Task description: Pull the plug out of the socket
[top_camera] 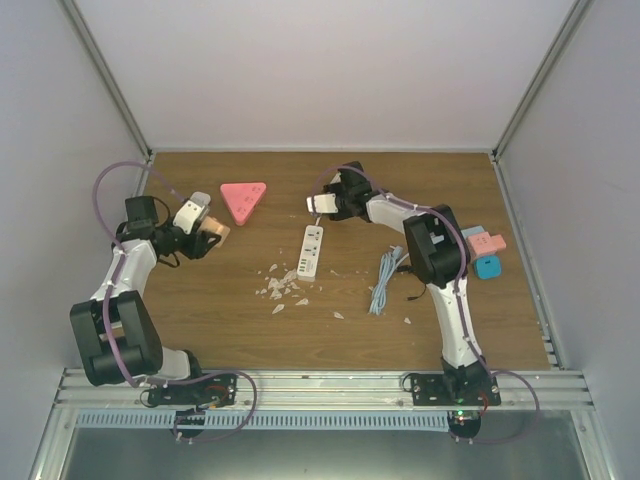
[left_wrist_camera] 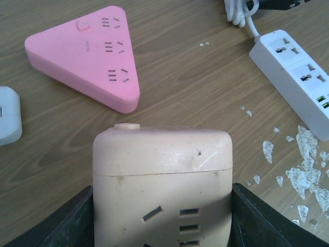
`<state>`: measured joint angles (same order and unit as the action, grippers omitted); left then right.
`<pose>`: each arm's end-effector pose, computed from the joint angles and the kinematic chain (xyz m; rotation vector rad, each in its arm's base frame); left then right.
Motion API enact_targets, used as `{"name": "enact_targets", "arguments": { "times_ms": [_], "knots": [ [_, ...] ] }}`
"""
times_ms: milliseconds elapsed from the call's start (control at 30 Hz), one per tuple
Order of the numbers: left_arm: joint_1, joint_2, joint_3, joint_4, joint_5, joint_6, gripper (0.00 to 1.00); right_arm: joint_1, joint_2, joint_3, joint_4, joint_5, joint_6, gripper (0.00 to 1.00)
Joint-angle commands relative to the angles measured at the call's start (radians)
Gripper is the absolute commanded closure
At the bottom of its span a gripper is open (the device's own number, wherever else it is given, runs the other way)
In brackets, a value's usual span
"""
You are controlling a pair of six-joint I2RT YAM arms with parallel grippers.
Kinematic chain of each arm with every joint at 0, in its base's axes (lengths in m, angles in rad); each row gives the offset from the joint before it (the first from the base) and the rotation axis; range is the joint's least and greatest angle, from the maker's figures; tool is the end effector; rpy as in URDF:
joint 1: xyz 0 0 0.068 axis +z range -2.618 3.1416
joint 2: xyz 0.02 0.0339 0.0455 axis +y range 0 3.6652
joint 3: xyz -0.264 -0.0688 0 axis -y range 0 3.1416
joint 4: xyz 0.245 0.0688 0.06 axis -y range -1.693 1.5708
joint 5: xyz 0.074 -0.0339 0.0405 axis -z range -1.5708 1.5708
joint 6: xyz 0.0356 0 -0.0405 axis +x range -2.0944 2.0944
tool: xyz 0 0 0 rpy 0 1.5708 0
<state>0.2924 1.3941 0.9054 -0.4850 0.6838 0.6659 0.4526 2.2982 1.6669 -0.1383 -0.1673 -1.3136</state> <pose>0.2700 0.0578 0.2273 0.6701 2.1985 -0.3974 0.4534 0.2271 0.1386 -1.8588 1.4195 -0.2350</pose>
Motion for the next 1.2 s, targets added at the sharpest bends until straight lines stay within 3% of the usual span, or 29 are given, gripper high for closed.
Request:
{"name": "enact_targets", "arguments": {
  "times_ms": [0,233,500,800,1167],
  "knots": [
    [0.02,0.002,-0.033,0.065,0.031,0.018,0.75,0.015,0.069,0.031,0.058,0.068,-0.123,0.46],
    [0.033,0.014,-0.038,0.069,0.034,0.014,0.75,0.001,0.085,0.031,0.035,0.103,-0.164,0.73],
    [0.033,0.034,-0.012,0.066,0.03,0.008,0.75,-0.093,0.022,-0.014,-0.041,0.107,-0.148,0.85],
    [0.033,0.093,0.032,0.039,-0.056,0.033,0.75,-0.262,-0.08,-0.146,-0.101,0.12,-0.112,0.88],
    [0.04,0.261,0.234,-0.18,-0.263,0.12,0.75,-0.469,-0.138,-0.239,-0.138,0.14,0.035,0.87]
  ]
}}
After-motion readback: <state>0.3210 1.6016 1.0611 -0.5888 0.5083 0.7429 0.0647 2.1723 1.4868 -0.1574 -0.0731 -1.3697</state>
